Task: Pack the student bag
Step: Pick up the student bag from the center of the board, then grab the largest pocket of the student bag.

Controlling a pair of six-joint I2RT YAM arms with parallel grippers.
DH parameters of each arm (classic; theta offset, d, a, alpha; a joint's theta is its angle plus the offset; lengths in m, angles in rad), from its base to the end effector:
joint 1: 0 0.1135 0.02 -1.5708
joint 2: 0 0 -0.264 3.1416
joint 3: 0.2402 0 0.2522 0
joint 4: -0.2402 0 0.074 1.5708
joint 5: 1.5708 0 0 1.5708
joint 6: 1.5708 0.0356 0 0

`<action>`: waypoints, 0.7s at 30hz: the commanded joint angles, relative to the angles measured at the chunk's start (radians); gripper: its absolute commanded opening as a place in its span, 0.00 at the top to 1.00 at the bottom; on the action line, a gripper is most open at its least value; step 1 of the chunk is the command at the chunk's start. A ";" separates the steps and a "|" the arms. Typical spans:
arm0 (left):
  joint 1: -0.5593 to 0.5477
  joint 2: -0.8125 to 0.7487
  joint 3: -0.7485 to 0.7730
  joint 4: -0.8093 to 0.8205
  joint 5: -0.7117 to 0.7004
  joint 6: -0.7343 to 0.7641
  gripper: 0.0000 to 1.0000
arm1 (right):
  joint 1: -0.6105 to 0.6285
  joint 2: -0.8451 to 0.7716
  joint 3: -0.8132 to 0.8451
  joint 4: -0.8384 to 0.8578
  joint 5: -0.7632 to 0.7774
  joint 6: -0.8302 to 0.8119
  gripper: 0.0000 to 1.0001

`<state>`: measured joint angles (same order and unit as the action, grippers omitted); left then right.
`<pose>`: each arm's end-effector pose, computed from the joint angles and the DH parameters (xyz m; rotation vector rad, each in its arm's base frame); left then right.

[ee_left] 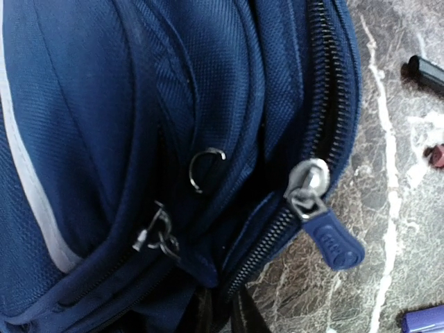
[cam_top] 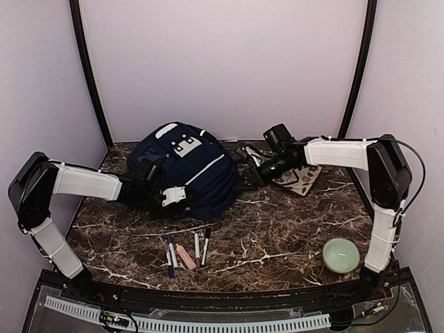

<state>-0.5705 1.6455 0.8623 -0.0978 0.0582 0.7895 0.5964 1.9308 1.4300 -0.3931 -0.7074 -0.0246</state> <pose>0.2727 -0.1774 0.1620 1.5603 1.8888 0.0253 0.3345 0.2550 0.2168 -1.0580 2.2490 1.1178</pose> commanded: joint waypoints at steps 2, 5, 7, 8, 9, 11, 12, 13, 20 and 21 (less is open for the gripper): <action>-0.003 -0.069 0.028 0.067 0.157 -0.081 0.91 | 0.031 -0.016 0.097 -0.132 0.065 0.000 0.44; -0.003 -0.076 0.040 0.081 0.250 -0.123 0.93 | 0.049 0.019 0.150 -0.195 0.036 0.030 0.45; -0.003 -0.074 0.055 0.081 0.310 -0.166 0.95 | 0.073 0.035 0.159 -0.209 0.020 0.042 0.47; -0.003 -0.073 0.061 0.082 0.334 -0.179 0.95 | 0.086 0.040 0.161 -0.209 0.019 0.038 0.47; -0.004 -0.073 0.065 0.084 0.358 -0.190 0.95 | 0.099 0.046 0.161 -0.210 0.018 0.028 0.48; -0.005 -0.076 0.066 0.084 0.386 -0.205 0.95 | 0.127 0.055 0.165 -0.212 0.040 -0.013 0.50; -0.005 -0.080 0.066 0.086 0.395 -0.212 0.95 | 0.139 0.054 0.160 -0.197 0.032 -0.034 0.51; -0.005 -0.085 0.065 0.089 0.405 -0.219 0.95 | 0.147 0.051 0.148 -0.176 0.016 -0.067 0.52; -0.004 -0.070 0.061 0.088 0.448 -0.242 0.99 | 0.236 -0.039 0.006 -0.003 0.224 -0.473 0.52; -0.003 -0.064 0.068 0.079 0.454 -0.244 1.00 | 0.244 -0.042 0.001 0.022 0.259 -0.509 0.52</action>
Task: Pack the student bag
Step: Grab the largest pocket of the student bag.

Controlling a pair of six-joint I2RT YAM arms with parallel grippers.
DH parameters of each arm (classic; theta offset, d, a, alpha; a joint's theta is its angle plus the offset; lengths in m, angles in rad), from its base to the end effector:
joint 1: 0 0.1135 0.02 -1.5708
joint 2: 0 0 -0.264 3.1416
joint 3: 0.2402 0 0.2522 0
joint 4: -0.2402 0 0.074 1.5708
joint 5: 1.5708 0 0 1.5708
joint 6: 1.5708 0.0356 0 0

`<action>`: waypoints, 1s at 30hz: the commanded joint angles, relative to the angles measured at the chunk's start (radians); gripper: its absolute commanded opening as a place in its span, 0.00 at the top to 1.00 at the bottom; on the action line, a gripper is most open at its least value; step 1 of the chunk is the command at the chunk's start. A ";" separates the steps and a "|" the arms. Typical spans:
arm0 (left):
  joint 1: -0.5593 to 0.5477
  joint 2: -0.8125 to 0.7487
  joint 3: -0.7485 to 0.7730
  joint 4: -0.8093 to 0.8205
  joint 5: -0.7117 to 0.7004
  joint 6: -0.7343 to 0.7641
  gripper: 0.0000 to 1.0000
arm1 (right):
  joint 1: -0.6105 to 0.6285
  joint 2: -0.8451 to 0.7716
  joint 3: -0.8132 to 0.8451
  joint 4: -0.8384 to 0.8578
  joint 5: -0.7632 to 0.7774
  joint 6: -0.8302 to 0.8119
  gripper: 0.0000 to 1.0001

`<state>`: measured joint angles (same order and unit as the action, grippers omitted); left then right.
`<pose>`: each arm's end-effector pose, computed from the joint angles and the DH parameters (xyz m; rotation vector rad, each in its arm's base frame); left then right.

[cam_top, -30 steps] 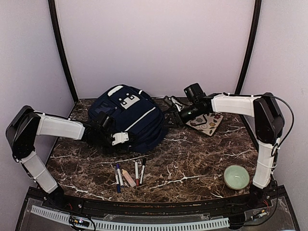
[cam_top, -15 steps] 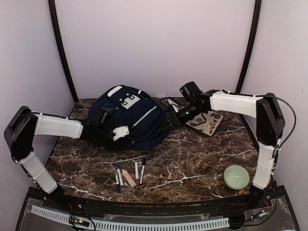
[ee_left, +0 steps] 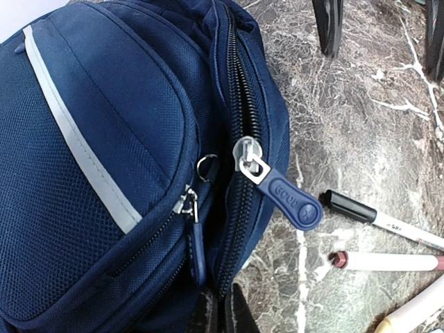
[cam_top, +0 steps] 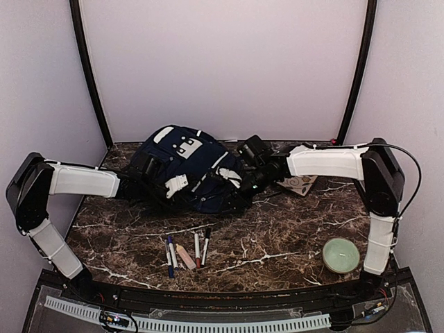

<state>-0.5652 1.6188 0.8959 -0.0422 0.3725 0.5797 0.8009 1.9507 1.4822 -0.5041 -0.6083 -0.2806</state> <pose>0.2746 -0.1895 0.1859 1.4021 1.8344 -0.4266 0.2789 0.3169 0.2163 -1.5250 2.0602 0.9762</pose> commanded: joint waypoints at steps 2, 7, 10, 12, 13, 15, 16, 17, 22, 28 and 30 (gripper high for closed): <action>-0.008 -0.029 0.052 0.006 0.144 -0.044 1.00 | 0.059 -0.048 -0.032 0.151 0.232 -0.310 0.53; -0.005 -0.016 0.063 -0.008 0.159 -0.056 1.00 | 0.111 -0.022 0.004 0.190 0.351 -0.385 0.55; -0.001 -0.010 0.074 -0.018 0.161 -0.063 1.00 | 0.162 -0.017 0.009 0.184 0.404 -0.453 0.55; 0.005 -0.007 0.084 -0.027 0.168 -0.069 1.00 | 0.192 -0.016 -0.002 0.188 0.453 -0.509 0.56; 0.007 -0.005 0.089 -0.031 0.172 -0.071 1.00 | 0.204 -0.014 -0.006 0.194 0.476 -0.527 0.56; 0.013 -0.003 0.093 -0.033 0.180 -0.077 1.00 | 0.225 -0.009 -0.015 0.206 0.521 -0.554 0.56; 0.015 -0.002 0.096 -0.032 0.184 -0.080 1.00 | 0.234 -0.010 -0.021 0.216 0.542 -0.565 0.57; 0.017 0.000 0.097 -0.032 0.187 -0.083 1.00 | 0.244 -0.009 -0.027 0.228 0.564 -0.572 0.56; 0.021 0.010 0.110 -0.045 0.196 -0.089 1.00 | 0.279 -0.002 -0.039 0.272 0.651 -0.588 0.54; 0.027 0.012 0.119 -0.055 0.198 -0.090 1.00 | 0.288 0.025 -0.051 0.308 0.710 -0.623 0.54; 0.027 0.011 0.118 -0.056 0.198 -0.090 1.00 | 0.290 0.033 -0.056 0.321 0.724 -0.633 0.54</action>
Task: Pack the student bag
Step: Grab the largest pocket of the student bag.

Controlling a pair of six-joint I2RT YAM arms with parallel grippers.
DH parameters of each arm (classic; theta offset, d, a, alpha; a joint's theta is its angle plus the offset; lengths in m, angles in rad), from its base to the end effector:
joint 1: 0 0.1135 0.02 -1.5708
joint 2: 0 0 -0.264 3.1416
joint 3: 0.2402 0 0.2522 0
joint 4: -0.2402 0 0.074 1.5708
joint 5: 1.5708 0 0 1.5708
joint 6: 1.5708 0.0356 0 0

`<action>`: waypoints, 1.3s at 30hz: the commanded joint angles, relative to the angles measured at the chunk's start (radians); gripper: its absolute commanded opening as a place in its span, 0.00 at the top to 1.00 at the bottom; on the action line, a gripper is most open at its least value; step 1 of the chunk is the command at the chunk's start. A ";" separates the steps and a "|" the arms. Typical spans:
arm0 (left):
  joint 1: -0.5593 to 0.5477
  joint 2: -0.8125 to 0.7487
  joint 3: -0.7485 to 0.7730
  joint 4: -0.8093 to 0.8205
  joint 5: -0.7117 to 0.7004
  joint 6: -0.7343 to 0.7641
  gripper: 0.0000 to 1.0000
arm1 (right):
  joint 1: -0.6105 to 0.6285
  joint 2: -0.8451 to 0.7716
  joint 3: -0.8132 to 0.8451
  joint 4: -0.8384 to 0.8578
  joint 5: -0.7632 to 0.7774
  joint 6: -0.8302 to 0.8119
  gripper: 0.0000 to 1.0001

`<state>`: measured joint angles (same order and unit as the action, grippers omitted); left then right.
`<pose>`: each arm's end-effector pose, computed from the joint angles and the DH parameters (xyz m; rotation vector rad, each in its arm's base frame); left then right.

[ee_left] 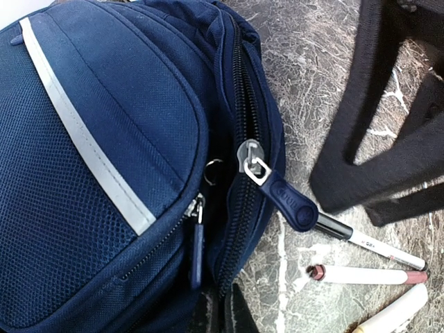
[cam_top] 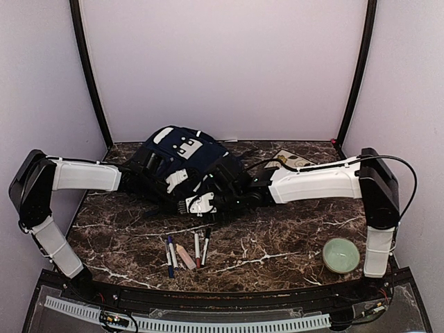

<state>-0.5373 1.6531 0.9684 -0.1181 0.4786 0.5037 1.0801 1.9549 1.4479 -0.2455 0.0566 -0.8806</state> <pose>0.2861 -0.1895 0.1922 1.3533 1.9005 -0.5822 0.2101 0.3890 0.2169 -1.9129 1.3163 0.0349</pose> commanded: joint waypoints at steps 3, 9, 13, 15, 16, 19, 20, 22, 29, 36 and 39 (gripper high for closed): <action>0.001 -0.023 0.048 0.019 0.090 -0.014 1.00 | 0.014 0.042 -0.020 0.078 0.076 -0.038 0.54; 0.000 -0.019 0.050 0.014 0.098 -0.014 1.00 | 0.019 0.071 -0.014 0.119 0.119 -0.029 0.57; 0.002 -0.018 0.052 0.012 0.099 -0.010 1.00 | 0.021 0.084 -0.011 0.155 0.150 -0.008 0.63; 0.002 -0.018 0.052 0.010 0.100 -0.010 1.00 | 0.021 0.083 -0.013 0.176 0.165 0.004 0.66; 0.002 -0.016 0.054 0.009 0.102 -0.009 1.00 | 0.021 0.084 -0.016 0.186 0.173 0.006 0.67; 0.002 -0.014 0.056 0.006 0.103 -0.010 1.00 | 0.025 0.086 -0.029 0.215 0.200 -0.001 0.67; 0.002 -0.015 0.057 0.005 0.102 -0.010 1.00 | 0.025 0.088 -0.030 0.218 0.207 -0.007 0.67; 0.003 -0.013 0.057 0.004 0.101 -0.008 1.00 | 0.035 0.092 -0.046 0.237 0.233 -0.033 0.66; 0.005 -0.019 0.057 0.004 0.099 -0.007 1.00 | 0.055 0.100 -0.069 0.303 0.329 -0.066 0.59; 0.007 -0.016 0.058 0.000 0.094 -0.004 1.00 | 0.054 0.061 -0.057 0.301 0.369 -0.047 0.66; 0.008 -0.019 0.061 -0.003 0.094 -0.002 1.00 | 0.044 0.039 -0.068 0.290 0.365 -0.028 0.67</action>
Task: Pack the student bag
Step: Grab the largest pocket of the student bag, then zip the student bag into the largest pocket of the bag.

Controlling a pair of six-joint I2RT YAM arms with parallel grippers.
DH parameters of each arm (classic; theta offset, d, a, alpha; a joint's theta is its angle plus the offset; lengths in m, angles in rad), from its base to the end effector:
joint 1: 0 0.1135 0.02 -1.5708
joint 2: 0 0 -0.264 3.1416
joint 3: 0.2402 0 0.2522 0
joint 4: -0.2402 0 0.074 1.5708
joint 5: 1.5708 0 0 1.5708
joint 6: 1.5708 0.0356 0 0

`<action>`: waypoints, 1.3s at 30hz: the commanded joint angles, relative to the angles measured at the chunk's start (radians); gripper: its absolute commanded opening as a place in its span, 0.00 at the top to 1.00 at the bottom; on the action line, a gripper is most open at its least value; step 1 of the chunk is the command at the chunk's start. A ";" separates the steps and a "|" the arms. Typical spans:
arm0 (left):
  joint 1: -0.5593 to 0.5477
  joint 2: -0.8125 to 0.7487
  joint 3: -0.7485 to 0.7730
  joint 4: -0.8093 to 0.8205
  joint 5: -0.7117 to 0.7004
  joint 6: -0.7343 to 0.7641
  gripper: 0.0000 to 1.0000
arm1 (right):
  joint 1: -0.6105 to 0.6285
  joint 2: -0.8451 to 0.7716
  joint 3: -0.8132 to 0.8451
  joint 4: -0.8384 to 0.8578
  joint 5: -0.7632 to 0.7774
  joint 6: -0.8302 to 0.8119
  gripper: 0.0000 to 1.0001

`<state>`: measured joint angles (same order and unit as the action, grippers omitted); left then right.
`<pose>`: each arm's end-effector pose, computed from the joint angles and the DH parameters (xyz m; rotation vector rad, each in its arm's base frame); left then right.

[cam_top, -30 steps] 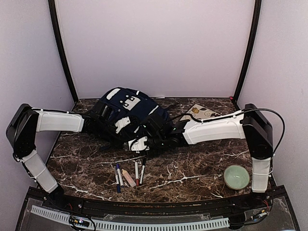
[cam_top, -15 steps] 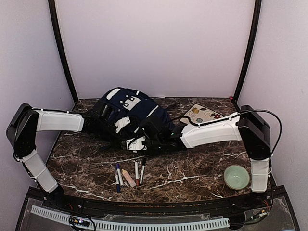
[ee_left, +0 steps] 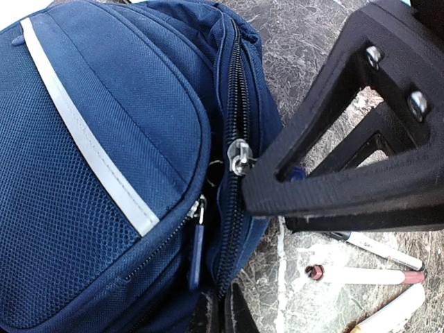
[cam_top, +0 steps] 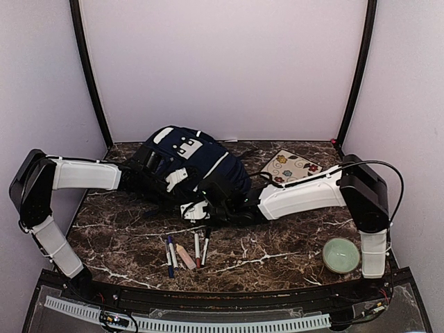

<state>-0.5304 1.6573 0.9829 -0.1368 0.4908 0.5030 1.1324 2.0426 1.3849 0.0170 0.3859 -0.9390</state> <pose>0.2884 -0.1886 0.1940 1.3515 1.9078 -0.5953 0.2058 0.4075 0.1824 -1.7537 1.2862 -0.3161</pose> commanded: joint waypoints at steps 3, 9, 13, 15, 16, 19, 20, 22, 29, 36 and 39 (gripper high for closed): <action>0.002 -0.028 0.047 0.013 0.083 -0.003 1.00 | -0.027 -0.057 -0.021 0.023 0.031 0.054 0.67; 0.002 -0.032 0.047 0.011 0.089 -0.001 1.00 | -0.070 -0.089 -0.056 0.016 -0.004 0.138 0.70; 0.003 -0.033 0.048 0.009 0.089 0.000 1.00 | -0.094 -0.108 -0.050 0.004 -0.045 0.198 0.74; 0.003 -0.034 0.047 0.009 0.088 0.002 1.00 | -0.102 -0.107 -0.046 0.001 -0.057 0.214 0.76; 0.003 -0.034 0.046 0.008 0.087 0.002 1.00 | -0.105 -0.106 -0.046 0.000 -0.063 0.221 0.78; 0.003 -0.034 0.045 0.008 0.085 0.002 1.00 | -0.114 -0.102 -0.046 -0.005 -0.084 0.244 0.82; 0.003 -0.034 0.046 0.008 0.086 0.002 1.00 | -0.115 -0.100 -0.047 -0.004 -0.088 0.253 0.83; 0.003 -0.034 0.046 0.009 0.087 0.000 1.00 | -0.122 -0.100 -0.047 -0.005 -0.100 0.276 0.84; 0.003 -0.031 0.045 0.004 0.083 0.006 1.00 | -0.152 -0.123 -0.031 -0.063 -0.204 0.376 0.96; 0.003 -0.035 0.043 -0.011 0.054 0.028 1.00 | -0.198 -0.155 -0.016 -0.175 -0.324 0.454 1.00; 0.003 -0.032 0.033 -0.025 -0.001 0.045 1.00 | -0.238 -0.158 -0.005 -0.226 -0.395 0.502 1.00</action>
<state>-0.5255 1.6573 0.9966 -0.1463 0.4965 0.5186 0.9607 1.9358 1.3495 -0.1146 0.0631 -0.5320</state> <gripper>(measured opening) 0.039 0.036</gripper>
